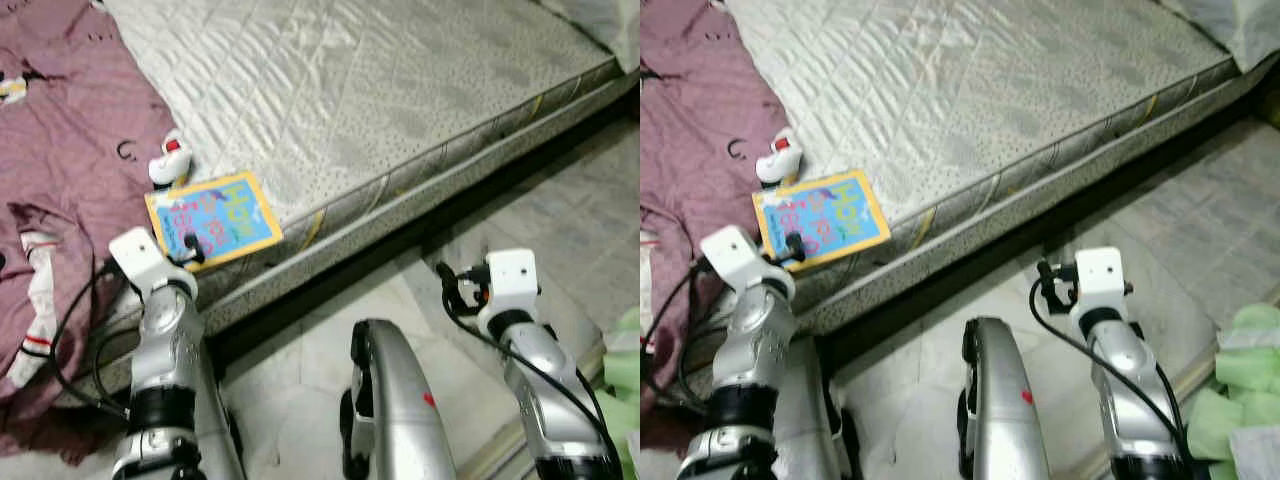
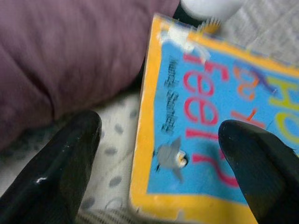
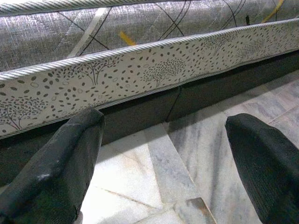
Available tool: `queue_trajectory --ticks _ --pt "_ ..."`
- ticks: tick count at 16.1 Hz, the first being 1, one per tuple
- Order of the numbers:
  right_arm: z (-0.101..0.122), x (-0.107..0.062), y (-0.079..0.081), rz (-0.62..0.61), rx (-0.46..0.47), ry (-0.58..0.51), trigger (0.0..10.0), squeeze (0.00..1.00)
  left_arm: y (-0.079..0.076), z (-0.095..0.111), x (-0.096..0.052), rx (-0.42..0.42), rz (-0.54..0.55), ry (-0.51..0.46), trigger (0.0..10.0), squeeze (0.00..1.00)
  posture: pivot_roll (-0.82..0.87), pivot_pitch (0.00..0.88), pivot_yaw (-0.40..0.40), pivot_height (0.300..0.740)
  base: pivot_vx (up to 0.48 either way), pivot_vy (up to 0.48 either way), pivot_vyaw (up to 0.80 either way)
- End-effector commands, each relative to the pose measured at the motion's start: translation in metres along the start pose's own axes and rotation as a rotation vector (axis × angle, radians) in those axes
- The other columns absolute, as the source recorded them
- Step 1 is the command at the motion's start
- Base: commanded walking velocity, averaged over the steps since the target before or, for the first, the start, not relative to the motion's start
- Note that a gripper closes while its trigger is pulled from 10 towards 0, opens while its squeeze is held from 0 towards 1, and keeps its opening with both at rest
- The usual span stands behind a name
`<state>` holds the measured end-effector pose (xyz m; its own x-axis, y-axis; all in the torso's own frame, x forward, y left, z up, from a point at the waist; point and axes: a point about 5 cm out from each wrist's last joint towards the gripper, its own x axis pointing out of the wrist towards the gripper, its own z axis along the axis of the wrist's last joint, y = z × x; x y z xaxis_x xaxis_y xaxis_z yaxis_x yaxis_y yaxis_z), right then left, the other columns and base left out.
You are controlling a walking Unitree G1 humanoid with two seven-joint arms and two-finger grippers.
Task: Clean up the room
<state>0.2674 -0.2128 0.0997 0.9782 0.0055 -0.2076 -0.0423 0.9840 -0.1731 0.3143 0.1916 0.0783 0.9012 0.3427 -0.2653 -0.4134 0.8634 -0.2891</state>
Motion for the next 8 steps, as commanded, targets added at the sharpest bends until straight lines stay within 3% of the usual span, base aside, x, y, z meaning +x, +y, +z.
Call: queue_trajectory --ticks 1,4,8 --pt "0.003 -0.001 0.001 0.007 -0.008 -0.007 10.0 0.0 0.003 -0.002 0.006 -0.004 0.0 0.027 10.0 0.0 -0.13 0.222 -0.022 0.511 0.0 0.0 0.0" --pt "0.013 -0.001 -0.004 0.004 -0.04 -0.039 10.0 0.0 0.007 -0.007 0.02 -0.049 0.032 0.122 10.0 0.0 -0.16 0.221 -0.018 0.511 0.0 0.0 0.0" --pt "0.014 -0.002 -0.011 -0.02 -0.052 -0.04 10.0 0.0 0.002 -0.017 0.021 -0.02 -0.002 0.19 10.0 0.0 -0.16 0.217 -0.016 0.511 0.0 0.0 0.0"
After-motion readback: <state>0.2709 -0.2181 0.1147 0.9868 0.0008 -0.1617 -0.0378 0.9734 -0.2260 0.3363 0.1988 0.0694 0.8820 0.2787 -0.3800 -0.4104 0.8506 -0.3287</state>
